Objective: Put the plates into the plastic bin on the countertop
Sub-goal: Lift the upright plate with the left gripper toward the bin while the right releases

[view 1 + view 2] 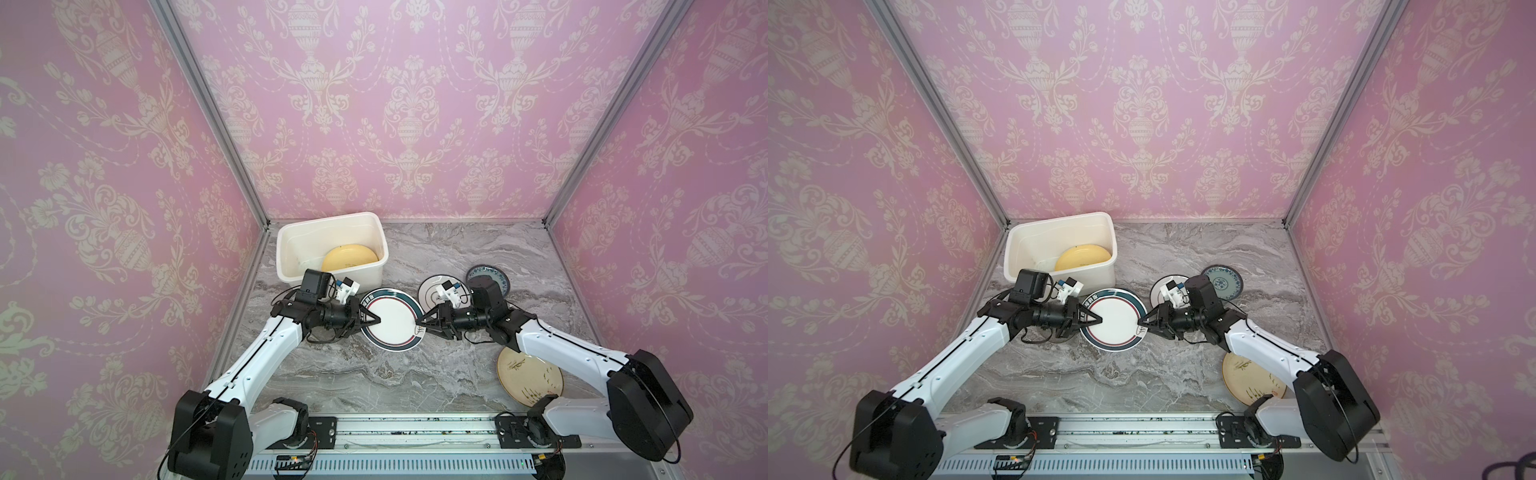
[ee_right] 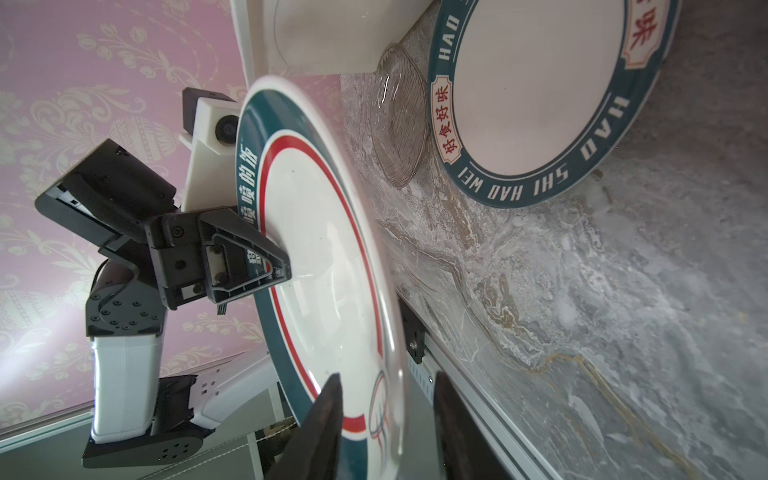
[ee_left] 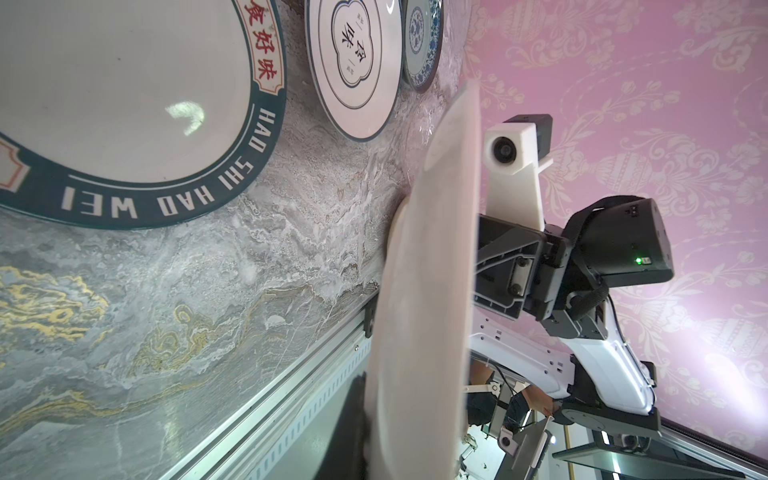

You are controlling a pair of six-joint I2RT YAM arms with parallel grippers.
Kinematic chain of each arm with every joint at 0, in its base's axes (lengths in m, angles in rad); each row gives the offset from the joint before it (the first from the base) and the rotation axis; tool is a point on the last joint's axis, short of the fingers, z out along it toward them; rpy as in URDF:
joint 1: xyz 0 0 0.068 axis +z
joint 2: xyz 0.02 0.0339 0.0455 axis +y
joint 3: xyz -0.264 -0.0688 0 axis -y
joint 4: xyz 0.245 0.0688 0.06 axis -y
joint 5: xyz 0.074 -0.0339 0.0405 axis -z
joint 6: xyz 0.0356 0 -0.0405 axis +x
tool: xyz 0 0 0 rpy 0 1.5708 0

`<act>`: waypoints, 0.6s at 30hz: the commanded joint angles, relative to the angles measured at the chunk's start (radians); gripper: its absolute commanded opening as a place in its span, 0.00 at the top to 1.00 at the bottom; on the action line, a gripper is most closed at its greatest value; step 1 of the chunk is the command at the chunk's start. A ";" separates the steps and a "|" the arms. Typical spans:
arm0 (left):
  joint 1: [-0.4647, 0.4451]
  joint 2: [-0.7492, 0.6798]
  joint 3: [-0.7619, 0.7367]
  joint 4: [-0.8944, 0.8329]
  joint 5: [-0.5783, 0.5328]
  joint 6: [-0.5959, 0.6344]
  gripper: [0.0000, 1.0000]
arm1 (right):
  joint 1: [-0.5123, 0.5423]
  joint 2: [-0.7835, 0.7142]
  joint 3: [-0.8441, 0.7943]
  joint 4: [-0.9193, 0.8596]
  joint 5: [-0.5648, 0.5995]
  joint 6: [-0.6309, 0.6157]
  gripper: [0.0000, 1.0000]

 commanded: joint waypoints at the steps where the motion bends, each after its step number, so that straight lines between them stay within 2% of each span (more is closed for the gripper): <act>1: -0.006 -0.050 -0.010 0.109 0.004 -0.121 1.00 | 0.003 -0.013 -0.031 0.133 0.016 0.051 0.56; 6: -0.007 -0.084 0.001 0.212 -0.001 -0.249 1.00 | 0.003 -0.010 -0.046 0.301 0.031 0.131 0.51; 11: -0.008 -0.090 0.123 0.127 -0.067 -0.227 1.00 | 0.003 -0.030 -0.023 0.422 0.020 0.168 0.49; 14: -0.007 -0.074 0.241 0.013 -0.149 -0.153 1.00 | 0.003 -0.073 0.007 0.395 0.013 0.126 0.48; 18: -0.004 -0.050 0.366 -0.075 -0.267 -0.085 1.00 | 0.002 -0.161 0.063 0.210 0.037 -0.002 0.47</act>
